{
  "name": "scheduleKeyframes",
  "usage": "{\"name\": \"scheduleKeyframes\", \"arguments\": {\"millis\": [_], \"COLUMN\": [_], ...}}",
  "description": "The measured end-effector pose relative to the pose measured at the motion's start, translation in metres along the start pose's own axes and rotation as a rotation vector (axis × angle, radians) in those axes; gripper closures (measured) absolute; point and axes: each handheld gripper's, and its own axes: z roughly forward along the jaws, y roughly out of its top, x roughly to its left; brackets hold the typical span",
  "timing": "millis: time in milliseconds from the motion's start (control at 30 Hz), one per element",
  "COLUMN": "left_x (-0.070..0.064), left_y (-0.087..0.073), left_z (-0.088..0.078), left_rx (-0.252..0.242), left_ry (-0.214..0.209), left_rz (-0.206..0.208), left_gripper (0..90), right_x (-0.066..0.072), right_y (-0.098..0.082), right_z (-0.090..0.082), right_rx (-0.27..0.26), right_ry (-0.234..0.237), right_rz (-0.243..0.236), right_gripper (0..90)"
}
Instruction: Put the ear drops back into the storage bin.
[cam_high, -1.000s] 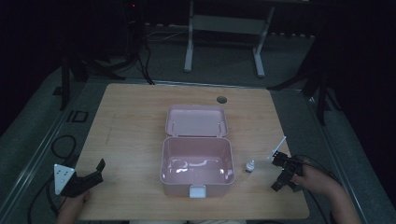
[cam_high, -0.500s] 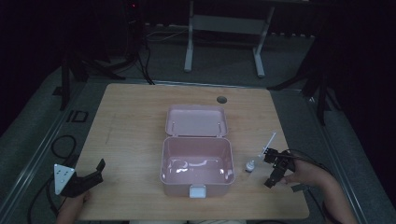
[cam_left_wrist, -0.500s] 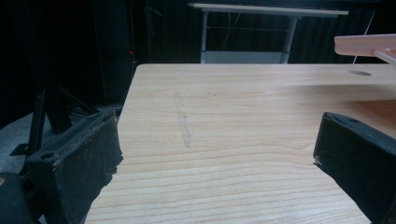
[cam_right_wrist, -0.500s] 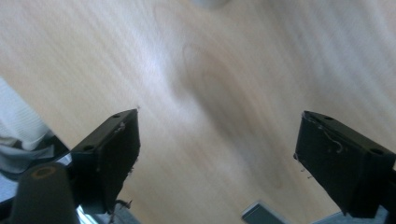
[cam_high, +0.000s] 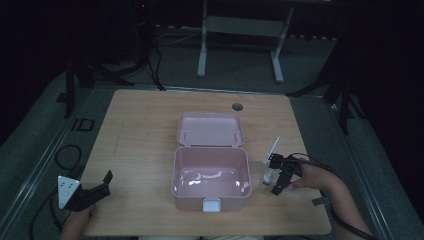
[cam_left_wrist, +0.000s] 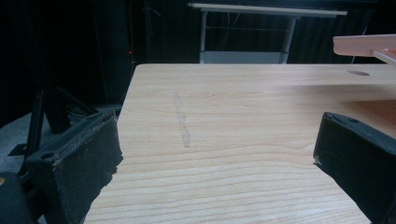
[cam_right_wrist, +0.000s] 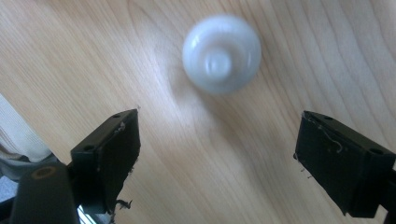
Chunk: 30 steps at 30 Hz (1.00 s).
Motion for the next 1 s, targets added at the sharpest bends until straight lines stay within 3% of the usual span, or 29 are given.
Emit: {"name": "scheduleKeyframes", "arguments": {"millis": [400, 533, 567, 667, 1000], "left_x": [0.000, 0.000, 0.000, 0.000, 0.000], "left_y": [0.000, 0.000, 0.000, 0.000, 0.000], "left_z": [0.000, 0.000, 0.000, 0.000, 0.000], "left_rx": [0.000, -0.001, 0.000, 0.000, 0.001], "left_ry": [-0.003, -0.003, -0.003, -0.003, -0.004], "left_rz": [-0.001, 0.000, 0.001, 0.001, 0.000], "left_gripper": [0.9, 0.9, 1.0, 1.0, 0.9], "right_x": [-0.003, -0.004, -0.004, -0.004, -0.005], "right_y": [0.025, 0.029, 0.031, 0.032, 0.038], "right_z": [0.008, 0.012, 0.013, 0.014, 0.021], "right_rx": [0.010, 0.022, 0.024, 0.022, 0.029], "right_ry": [-0.003, 0.000, -0.003, -0.017, 0.005], "right_rz": [-0.042, -0.058, -0.067, -0.085, -0.110], "right_gripper": [16.1, 21.2, 27.7, 32.7, 49.9]}}
